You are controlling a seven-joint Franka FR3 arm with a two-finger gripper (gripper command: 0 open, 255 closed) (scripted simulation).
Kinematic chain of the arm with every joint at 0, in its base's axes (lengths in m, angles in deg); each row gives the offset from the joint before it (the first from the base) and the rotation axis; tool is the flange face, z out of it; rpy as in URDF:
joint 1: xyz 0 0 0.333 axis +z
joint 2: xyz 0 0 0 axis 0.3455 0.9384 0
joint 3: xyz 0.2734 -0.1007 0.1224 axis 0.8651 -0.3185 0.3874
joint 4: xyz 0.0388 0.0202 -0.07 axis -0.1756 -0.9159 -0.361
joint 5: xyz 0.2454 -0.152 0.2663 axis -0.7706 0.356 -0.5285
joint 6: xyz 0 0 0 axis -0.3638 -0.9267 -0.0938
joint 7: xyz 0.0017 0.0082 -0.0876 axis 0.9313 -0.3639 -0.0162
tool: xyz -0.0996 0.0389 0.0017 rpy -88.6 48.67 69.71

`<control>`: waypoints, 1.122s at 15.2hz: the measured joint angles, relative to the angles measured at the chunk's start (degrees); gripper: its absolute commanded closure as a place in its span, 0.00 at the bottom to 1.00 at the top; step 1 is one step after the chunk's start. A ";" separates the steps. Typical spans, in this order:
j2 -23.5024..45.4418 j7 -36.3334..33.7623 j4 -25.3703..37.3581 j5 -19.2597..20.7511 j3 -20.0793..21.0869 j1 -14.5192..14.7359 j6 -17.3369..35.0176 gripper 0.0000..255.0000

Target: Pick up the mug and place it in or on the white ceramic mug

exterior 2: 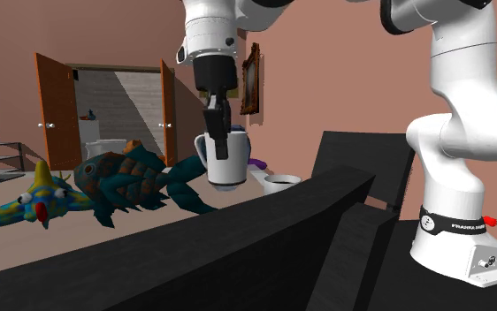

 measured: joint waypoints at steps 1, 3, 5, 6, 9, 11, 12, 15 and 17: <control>0.09 0.02 0.84 0.00 0.00 0.01 -0.75 1.00; -0.29 0.09 1.94 -0.06 0.02 0.01 -2.24 1.00; -0.42 0.15 3.42 -0.10 0.03 0.03 -3.85 1.00; -0.55 0.17 3.86 -0.12 0.04 0.04 -4.41 1.00; -0.50 0.20 6.12 -0.14 0.08 0.08 -6.62 1.00; -3.17 1.21 3.54 -0.38 -0.32 -0.48 -6.67 1.00; -5.15 1.84 1.30 -0.53 -0.60 -0.83 -6.38 1.00; -11.34 4.16 -5.20 -0.83 -1.73 -1.97 -5.97 1.00; -14.94 5.46 -8.97 -0.89 -2.44 -2.53 -5.72 1.00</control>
